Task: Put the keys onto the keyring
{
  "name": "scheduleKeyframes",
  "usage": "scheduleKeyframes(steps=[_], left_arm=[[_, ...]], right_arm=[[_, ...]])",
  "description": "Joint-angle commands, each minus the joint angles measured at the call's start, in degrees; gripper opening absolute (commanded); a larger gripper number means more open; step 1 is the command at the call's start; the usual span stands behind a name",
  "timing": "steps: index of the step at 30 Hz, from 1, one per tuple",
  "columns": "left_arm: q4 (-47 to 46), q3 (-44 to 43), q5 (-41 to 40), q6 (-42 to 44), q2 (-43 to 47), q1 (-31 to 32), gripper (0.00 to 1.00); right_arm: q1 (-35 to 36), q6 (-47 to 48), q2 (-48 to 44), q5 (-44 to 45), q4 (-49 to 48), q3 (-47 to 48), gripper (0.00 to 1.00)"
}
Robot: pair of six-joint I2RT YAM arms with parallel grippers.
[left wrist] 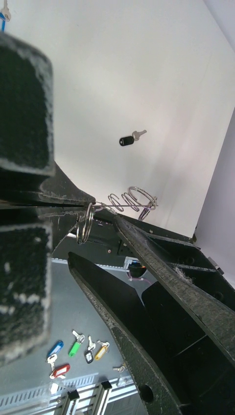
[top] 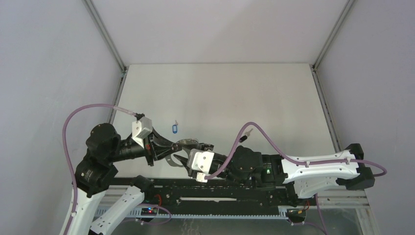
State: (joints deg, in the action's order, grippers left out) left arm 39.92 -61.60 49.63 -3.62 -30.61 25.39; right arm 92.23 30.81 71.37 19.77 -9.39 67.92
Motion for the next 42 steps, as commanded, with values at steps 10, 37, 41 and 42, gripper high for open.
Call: scheduleKeyframes(steps=[10, 37, 41, 42], left_arm=[[-2.74, 0.39, 0.12, -0.51, 0.32, 0.01, 0.0], [0.4, 2.28, 3.0, 6.4, 1.96, 0.1, 0.0], [0.99, 2.77, 4.27, 7.48, 2.25, 0.1, 0.01], [1.48, 2.76, 4.75, 7.81, 2.28, 0.1, 0.02]], right_arm=[[-0.91, -0.91, 0.34, 0.23, 0.08, 1.56, 0.4], [-2.78, -9.21, 0.17, 3.75, -1.38, 2.37, 0.01], [-3.3, -11.87, 0.13, 4.56, -1.16, 2.31, 0.0], [-3.43, -12.32, 0.02, 4.24, -0.75, 2.3, 0.0]])
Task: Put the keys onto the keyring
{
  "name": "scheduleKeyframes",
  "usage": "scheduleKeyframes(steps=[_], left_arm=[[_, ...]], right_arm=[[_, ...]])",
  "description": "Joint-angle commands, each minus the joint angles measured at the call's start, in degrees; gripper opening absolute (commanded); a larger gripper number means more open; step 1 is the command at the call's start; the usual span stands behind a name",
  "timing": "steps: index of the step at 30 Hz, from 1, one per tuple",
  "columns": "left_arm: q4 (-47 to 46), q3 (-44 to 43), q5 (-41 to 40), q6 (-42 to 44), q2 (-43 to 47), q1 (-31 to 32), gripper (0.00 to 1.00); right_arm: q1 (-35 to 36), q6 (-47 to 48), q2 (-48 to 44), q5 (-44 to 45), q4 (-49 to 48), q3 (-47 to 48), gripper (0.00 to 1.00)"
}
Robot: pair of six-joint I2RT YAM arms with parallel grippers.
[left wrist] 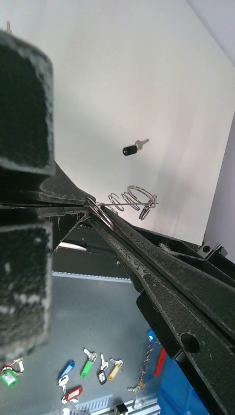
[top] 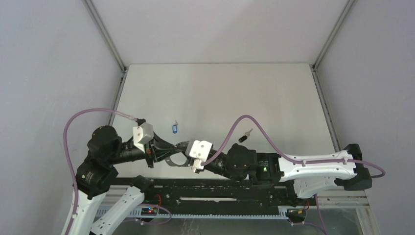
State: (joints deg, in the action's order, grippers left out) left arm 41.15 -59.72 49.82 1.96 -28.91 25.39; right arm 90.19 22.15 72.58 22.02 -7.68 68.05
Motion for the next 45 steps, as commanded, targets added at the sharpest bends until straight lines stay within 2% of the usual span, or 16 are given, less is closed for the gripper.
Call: scheduleKeyframes(steps=[1, 5, 7, 8, 12, 17, 19, 22, 25, 27, 30, 33, 41, 45], left_arm=[[0.77, 0.82, 5.08, 2.79, 0.49, 0.1, 0.04], [2.3, 0.51, 6.81, 3.81, 0.36, 0.1, 0.22], [2.8, 0.04, 7.75, 3.76, 0.33, 0.1, 0.37], [3.12, -0.22, 8.27, 3.76, 0.22, 0.1, 0.41], [4.5, -1.99, 10.12, 3.67, -0.21, 0.15, 0.46], [5.06, -4.83, 13.1, 1.81, -1.42, 0.1, 0.49], [5.42, -6.39, 13.07, 1.46, -2.06, 0.1, 0.53], [5.21, -9.36, 13.28, -0.11, -3.31, 0.08, 0.62], [4.87, -12.72, 12.84, -0.72, -4.68, 0.05, 0.62], [6.49, -13.08, 11.73, 2.4, -4.88, 0.1, 0.6], [11.37, -11.35, 9.08, 9.02, -4.73, 0.07, 0.53], [13.66, -9.19, 8.83, 10.74, -4.69, 0.09, 0.47], [6.06, -6.2, 12.3, 2.01, -3.45, 0.1, 0.42], [5.15, -4.89, 13.35, 0.39, -3.32, 0.1, 0.36]], right_arm=[[-1.39, -4.0, -1.28, 1.76, -2.09, 2.17, 0.0], [-1.55, -5.09, -1.84, 0.75, -0.39, 2.04, 0.0], [-1.96, -6.08, -2.65, -0.92, -0.32, 1.31, 0.0], [-2.3, -6.93, -3.27, -1.93, -0.32, 0.82, 0.0], [-5.21, -13.1, -6.27, -9.95, -0.1, -1.86, 0.0], [-11.22, -21.7, -10.51, -26.18, -4.89, -8.12, 0.0], [-13.36, -24.58, -11.95, -33.77, -8.76, -11.36, 0.0], [-15.65, -27.25, -12.33, -39.09, -10.84, -13.03, 0.0], [-16.21, -28.03, -12.18, -41.52, -12.64, -13.88, 0.0], [-16.76, -28.83, -11.91, -42.52, -13.62, -14.17, 0.0], [-16.97, -29.29, -11.55, -43.53, -14.4, -14.17, 0.0], [-16.98, -29.64, -11.23, -44.44, -15.11, -14.17, 0.0], [-17.41, -31.28, -9.39, -46.15, -17.25, -14.17, 0.0], [-17.5, -32.02, -8.48, -46.44, -18.6, -14.17, 0.0]])
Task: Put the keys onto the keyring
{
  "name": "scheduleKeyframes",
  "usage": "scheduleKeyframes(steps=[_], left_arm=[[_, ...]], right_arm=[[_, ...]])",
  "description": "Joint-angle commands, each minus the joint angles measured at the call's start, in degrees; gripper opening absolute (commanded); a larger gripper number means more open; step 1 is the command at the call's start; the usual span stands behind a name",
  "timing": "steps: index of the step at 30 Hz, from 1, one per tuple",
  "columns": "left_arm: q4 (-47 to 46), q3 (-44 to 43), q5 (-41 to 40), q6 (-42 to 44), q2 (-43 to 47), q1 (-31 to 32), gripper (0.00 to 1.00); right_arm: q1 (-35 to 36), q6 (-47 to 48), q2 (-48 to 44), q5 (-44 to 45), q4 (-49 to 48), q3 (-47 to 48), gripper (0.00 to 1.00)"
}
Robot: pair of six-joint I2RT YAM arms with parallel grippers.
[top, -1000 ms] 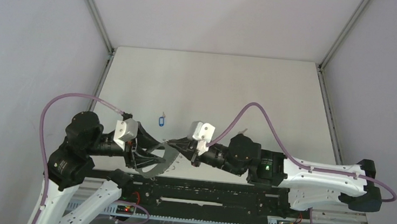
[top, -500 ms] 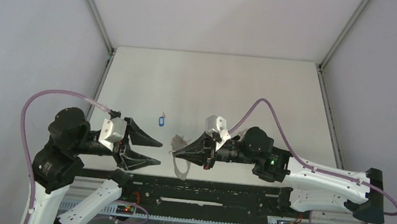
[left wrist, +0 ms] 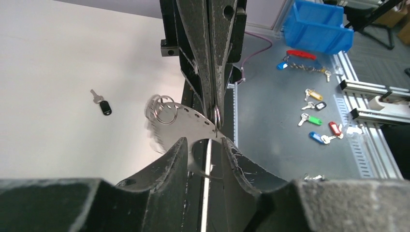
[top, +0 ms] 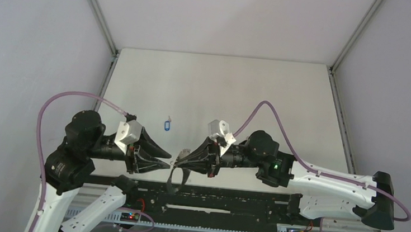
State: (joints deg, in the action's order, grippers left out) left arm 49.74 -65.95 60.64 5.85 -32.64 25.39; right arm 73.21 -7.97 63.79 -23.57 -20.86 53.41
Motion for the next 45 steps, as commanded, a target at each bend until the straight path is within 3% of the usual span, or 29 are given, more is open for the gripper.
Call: scheduleKeyframes(steps=[1, 13, 18, 22, 27, 28, 32, 35, 39, 45], left_arm=[[-3.95, 1.68, 2.93, -3.99, 0.53, 0.1, 0.35], [-5.64, 1.89, 2.46, -4.47, 0.82, 0.1, 0.27], [-6.41, 2.5, 2.55, -5.19, 1.22, 0.1, 0.17], [-6.15, 3.27, 2.34, -4.01, 1.98, 0.1, 0.01], [-3.8, 2.8, -0.15, -1.99, 1.76, 0.03, 0.0], [-3.0, 2.47, -0.83, -1.45, 1.55, 0.09, 0.0], [0.86, 1.58, -2.11, 1.32, 0.27, 0.1, 0.0], [3.4, 1.45, -2.39, 3.98, -0.21, 0.1, 0.0], [6.67, 1.32, -1.8, 7.58, -1.13, 0.3, 0.0], [8.56, 0.04, -4.96, 10.83, -3.23, 2.21, 0.0]], right_arm=[[-0.52, -2.16, 0.57, -0.86, -5.6, 0.47, 0.0], [-0.96, -3.64, 1.88, -0.85, -7.2, 0.45, 0.0], [-0.96, -4.25, 2.46, -0.54, -7.57, 0.47, 0.0], [-0.87, -4.42, 2.48, -0.51, -7.95, 0.47, 0.0], [-1.0, -4.77, 2.12, -0.7, -7.5, 0.54, 0.0], [-1.22, -4.59, 1.8, -0.69, -6.29, 0.86, 0.0], [-3.15, -3.16, -0.24, -1.48, 3.22, 3.19, 0.29], [-4.38, 0.79, -0.9, -2.62, 13.81, 7.57, 0.41], [-5.13, 6.87, 1.33, -5.46, 28.42, 15.32, 0.48], [-4.95, 12.41, 7.87, -8.97, 43.73, 26.81, 0.46]])
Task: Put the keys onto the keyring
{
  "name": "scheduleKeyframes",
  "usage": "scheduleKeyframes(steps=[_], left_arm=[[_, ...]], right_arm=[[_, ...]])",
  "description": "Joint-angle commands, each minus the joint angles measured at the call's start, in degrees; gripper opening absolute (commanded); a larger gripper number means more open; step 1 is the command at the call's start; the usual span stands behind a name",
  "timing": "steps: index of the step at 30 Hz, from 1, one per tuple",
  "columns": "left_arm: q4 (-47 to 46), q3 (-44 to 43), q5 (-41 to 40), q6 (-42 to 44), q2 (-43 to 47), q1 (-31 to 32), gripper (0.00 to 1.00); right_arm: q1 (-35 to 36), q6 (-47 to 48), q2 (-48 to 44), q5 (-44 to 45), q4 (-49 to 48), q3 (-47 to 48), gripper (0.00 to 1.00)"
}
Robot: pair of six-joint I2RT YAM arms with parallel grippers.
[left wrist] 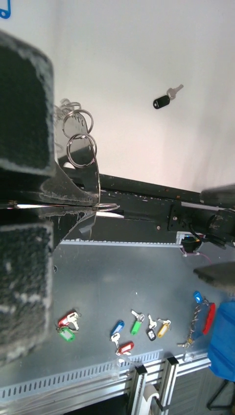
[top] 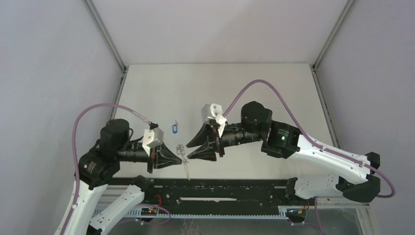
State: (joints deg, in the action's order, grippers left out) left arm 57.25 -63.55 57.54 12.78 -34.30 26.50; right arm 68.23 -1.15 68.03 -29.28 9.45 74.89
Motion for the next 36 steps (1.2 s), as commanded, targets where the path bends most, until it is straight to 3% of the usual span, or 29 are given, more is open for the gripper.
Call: scheduleKeyframes(steps=[1, 10, 27, 34, 36], left_arm=[[1.28, -2.65, -2.12, 4.38, -1.94, 1.29, 0.0], [2.24, -3.68, -3.44, 6.2, -2.99, 2.11, 0.0], [3.07, -5.09, -2.37, 7.09, -3.05, 2.77, 0.0], [3.04, -5.01, -2.26, 7.18, -3.1, 2.85, 0.0], [3.09, -4.84, -2.45, 7.22, -3.2, 2.94, 0.0]], right_arm=[[0.17, 6.08, 4.42, -3.32, 14.52, 6.22, 0.44], [2.17, 8.98, 8.35, -0.73, 18.46, 10.78, 0.35], [3.53, 10.26, 10.96, 2.41, 16.02, 10.98, 0.33], [2.88, 8.98, 10.72, 1.52, 13.43, 10.37, 0.1], [2.9, 8.36, 10.4, 1.5, 12.47, 9.71, 0.09]])
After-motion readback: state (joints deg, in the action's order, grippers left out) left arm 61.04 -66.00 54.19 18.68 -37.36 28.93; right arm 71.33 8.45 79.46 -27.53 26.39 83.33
